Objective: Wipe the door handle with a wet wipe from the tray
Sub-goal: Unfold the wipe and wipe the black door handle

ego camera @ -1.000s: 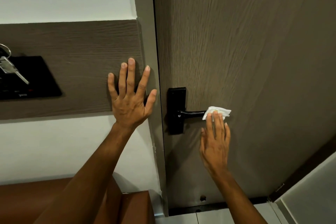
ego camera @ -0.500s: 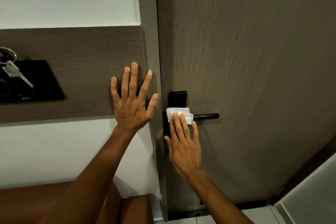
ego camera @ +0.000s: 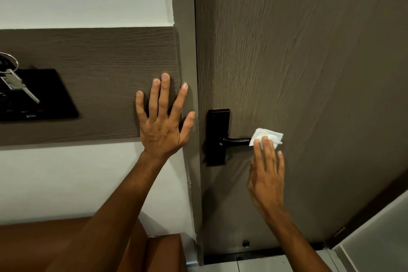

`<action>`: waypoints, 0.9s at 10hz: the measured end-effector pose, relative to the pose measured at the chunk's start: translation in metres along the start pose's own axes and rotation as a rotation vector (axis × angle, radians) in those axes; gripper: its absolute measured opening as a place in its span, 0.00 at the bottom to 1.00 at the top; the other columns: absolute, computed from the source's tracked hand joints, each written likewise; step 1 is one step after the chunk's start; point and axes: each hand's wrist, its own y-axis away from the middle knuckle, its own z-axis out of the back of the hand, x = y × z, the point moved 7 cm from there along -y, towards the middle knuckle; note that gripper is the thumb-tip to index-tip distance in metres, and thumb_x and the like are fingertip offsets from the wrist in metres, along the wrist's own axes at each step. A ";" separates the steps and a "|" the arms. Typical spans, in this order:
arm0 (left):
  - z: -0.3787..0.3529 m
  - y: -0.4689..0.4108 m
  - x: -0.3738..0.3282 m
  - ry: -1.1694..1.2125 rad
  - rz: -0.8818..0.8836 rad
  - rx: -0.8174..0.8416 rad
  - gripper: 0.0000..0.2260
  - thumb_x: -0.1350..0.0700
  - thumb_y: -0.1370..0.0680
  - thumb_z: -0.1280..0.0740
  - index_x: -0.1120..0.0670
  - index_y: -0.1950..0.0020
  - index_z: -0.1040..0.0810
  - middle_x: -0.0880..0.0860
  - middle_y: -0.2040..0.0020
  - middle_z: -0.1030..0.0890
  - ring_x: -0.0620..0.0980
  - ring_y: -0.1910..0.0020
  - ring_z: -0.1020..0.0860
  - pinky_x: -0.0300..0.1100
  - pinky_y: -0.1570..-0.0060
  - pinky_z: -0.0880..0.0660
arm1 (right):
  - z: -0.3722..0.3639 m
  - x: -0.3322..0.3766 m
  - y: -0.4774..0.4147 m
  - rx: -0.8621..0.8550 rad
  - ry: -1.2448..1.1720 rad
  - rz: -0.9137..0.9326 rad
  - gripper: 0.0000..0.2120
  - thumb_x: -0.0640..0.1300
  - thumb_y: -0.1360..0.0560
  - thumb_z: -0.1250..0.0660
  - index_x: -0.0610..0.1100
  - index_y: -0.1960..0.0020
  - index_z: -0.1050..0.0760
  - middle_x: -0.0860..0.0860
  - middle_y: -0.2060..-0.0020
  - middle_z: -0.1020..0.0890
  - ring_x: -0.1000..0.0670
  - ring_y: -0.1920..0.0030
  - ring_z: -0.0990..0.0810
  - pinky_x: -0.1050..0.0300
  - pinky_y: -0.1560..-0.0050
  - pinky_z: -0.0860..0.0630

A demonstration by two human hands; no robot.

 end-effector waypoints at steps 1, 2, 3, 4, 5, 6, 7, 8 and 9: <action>0.001 0.000 0.000 -0.001 0.001 -0.007 0.28 0.40 0.20 0.48 0.46 0.22 0.48 0.58 0.24 0.44 0.50 0.22 0.58 0.57 0.25 0.55 | 0.002 0.015 0.002 0.036 -0.046 0.031 0.33 0.35 0.29 0.45 0.39 0.24 0.43 0.42 0.24 0.41 0.45 0.23 0.46 0.44 0.24 0.51; 0.000 0.000 -0.001 0.009 0.003 0.006 0.27 0.40 0.20 0.48 0.46 0.22 0.49 0.57 0.24 0.45 0.49 0.22 0.59 0.57 0.25 0.56 | -0.003 0.050 0.008 0.098 0.004 0.136 0.34 0.36 0.32 0.48 0.39 0.24 0.44 0.42 0.25 0.40 0.44 0.24 0.47 0.43 0.25 0.52; 0.001 0.000 0.000 0.009 0.002 0.018 0.28 0.41 0.20 0.48 0.46 0.22 0.49 0.57 0.24 0.45 0.49 0.22 0.59 0.56 0.25 0.56 | -0.007 0.076 0.006 0.134 0.065 0.196 0.38 0.37 0.34 0.41 0.40 0.24 0.46 0.42 0.24 0.41 0.44 0.23 0.47 0.43 0.26 0.54; 0.002 -0.001 0.000 0.011 0.000 0.024 0.27 0.41 0.20 0.48 0.46 0.22 0.49 0.58 0.24 0.45 0.49 0.22 0.59 0.56 0.25 0.56 | -0.009 0.095 0.000 0.157 0.127 0.267 0.41 0.36 0.36 0.35 0.39 0.24 0.46 0.43 0.24 0.44 0.44 0.23 0.47 0.42 0.26 0.55; 0.004 -0.001 -0.001 0.021 0.000 0.019 0.27 0.41 0.20 0.48 0.46 0.22 0.48 0.58 0.24 0.45 0.49 0.22 0.59 0.56 0.25 0.56 | -0.010 0.108 -0.006 0.152 0.181 0.308 0.38 0.37 0.33 0.39 0.37 0.24 0.45 0.43 0.23 0.48 0.46 0.23 0.50 0.42 0.26 0.55; 0.003 -0.001 0.000 0.029 -0.005 0.023 0.27 0.41 0.19 0.48 0.47 0.22 0.48 0.58 0.24 0.45 0.49 0.22 0.59 0.56 0.25 0.57 | -0.011 0.107 -0.004 0.162 0.200 0.295 0.36 0.38 0.31 0.42 0.37 0.24 0.46 0.44 0.23 0.48 0.47 0.23 0.51 0.42 0.26 0.55; 0.003 -0.001 -0.001 0.023 -0.005 0.025 0.27 0.41 0.20 0.47 0.47 0.22 0.48 0.58 0.24 0.45 0.49 0.22 0.58 0.56 0.25 0.57 | -0.010 0.092 0.006 0.153 0.159 0.288 0.35 0.38 0.31 0.48 0.38 0.24 0.47 0.43 0.23 0.46 0.46 0.23 0.50 0.41 0.25 0.55; 0.002 -0.002 -0.001 0.022 -0.002 0.019 0.27 0.41 0.20 0.47 0.47 0.22 0.48 0.57 0.24 0.44 0.49 0.22 0.58 0.56 0.25 0.56 | -0.005 0.065 0.011 0.151 0.094 0.221 0.35 0.38 0.32 0.51 0.39 0.25 0.44 0.42 0.24 0.41 0.46 0.23 0.49 0.42 0.26 0.53; 0.002 -0.002 0.000 0.023 0.003 0.010 0.28 0.41 0.20 0.47 0.46 0.22 0.48 0.57 0.24 0.44 0.49 0.22 0.59 0.56 0.25 0.56 | 0.005 0.031 0.007 0.111 -0.022 0.104 0.35 0.36 0.34 0.47 0.40 0.26 0.40 0.43 0.25 0.37 0.48 0.24 0.45 0.42 0.26 0.47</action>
